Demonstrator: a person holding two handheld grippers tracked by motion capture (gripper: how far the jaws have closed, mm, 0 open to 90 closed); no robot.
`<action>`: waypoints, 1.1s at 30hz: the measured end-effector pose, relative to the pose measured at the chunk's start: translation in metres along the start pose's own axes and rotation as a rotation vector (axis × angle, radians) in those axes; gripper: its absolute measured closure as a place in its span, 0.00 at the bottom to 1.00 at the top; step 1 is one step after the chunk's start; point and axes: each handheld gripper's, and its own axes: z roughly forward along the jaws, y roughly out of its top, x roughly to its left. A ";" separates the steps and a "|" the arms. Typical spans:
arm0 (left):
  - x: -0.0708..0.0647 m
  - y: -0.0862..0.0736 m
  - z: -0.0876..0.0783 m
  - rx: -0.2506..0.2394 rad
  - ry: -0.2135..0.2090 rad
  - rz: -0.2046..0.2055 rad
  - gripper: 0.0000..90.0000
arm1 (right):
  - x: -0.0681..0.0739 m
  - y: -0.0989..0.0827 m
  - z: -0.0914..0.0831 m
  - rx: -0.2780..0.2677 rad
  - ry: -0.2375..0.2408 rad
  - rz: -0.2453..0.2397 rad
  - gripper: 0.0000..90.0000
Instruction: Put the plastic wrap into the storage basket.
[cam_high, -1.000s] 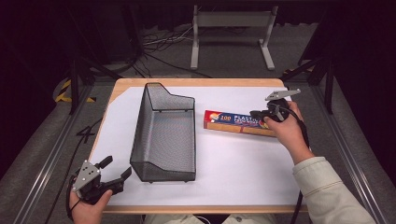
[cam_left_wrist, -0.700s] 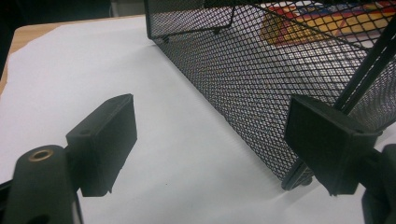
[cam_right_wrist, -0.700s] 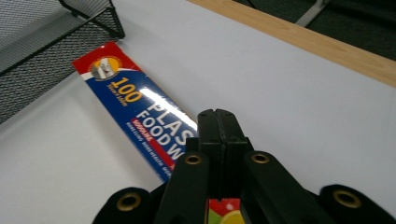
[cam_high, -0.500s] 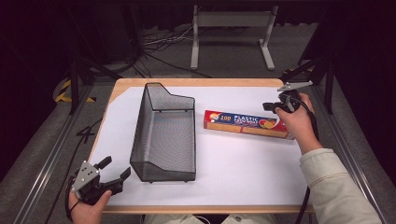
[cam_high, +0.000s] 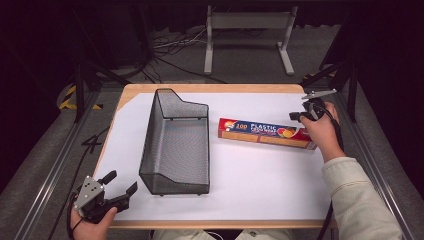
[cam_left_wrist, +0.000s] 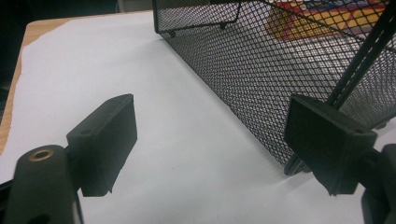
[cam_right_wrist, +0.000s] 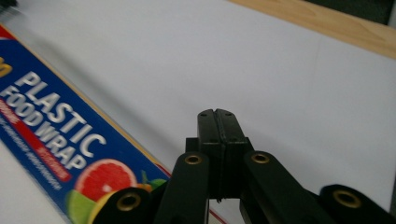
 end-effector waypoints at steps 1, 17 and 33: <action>0.000 0.000 0.000 0.002 0.001 -0.002 0.20 | -0.003 -0.002 0.002 0.010 -0.005 0.006 1.00; -0.001 -0.004 -0.007 0.009 0.022 -0.005 0.20 | -0.022 -0.015 0.016 0.140 -0.029 0.081 1.00; -0.003 -0.001 -0.003 0.012 0.019 0.020 0.20 | -0.019 -0.018 0.016 0.272 0.019 0.111 1.00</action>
